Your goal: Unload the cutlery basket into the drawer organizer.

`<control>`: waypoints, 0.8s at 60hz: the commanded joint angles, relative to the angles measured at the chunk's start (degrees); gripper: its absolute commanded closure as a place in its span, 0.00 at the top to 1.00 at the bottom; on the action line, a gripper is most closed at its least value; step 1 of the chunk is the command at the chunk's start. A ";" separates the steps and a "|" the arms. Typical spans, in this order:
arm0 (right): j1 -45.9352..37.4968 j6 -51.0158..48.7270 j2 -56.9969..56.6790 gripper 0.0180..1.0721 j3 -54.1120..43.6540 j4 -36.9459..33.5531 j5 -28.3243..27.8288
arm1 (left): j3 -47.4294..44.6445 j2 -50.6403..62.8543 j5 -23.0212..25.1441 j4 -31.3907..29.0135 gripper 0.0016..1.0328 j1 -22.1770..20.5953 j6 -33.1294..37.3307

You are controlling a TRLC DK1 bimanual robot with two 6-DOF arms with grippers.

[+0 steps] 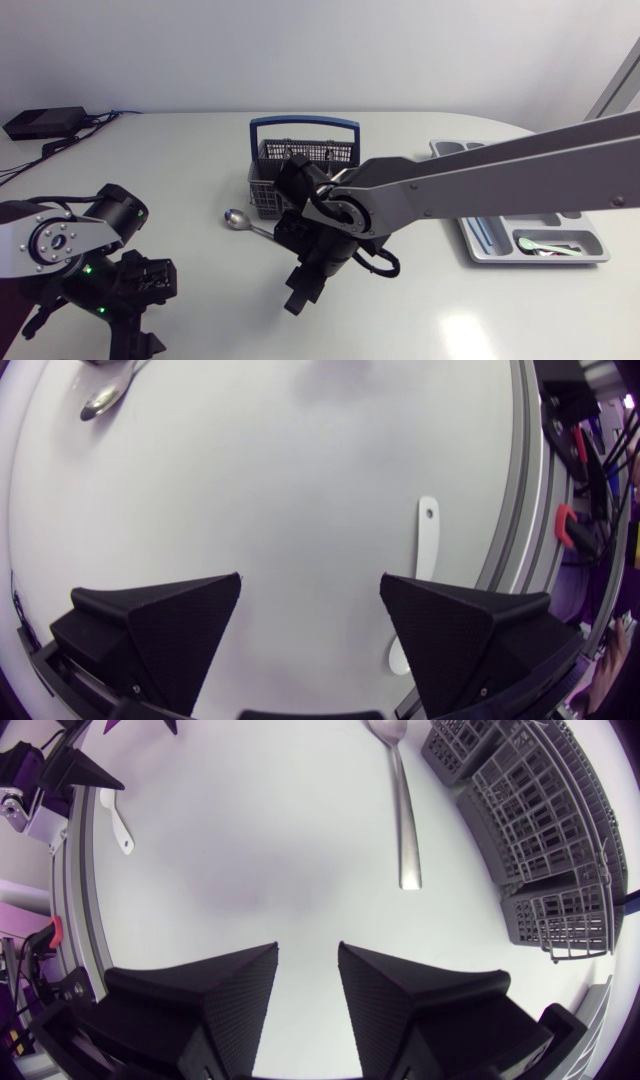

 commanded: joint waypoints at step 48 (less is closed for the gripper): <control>-7.20 -3.61 -10.98 0.49 -9.26 -0.26 -0.77 | -8.77 2.49 -4.43 2.90 0.35 -17.45 -5.26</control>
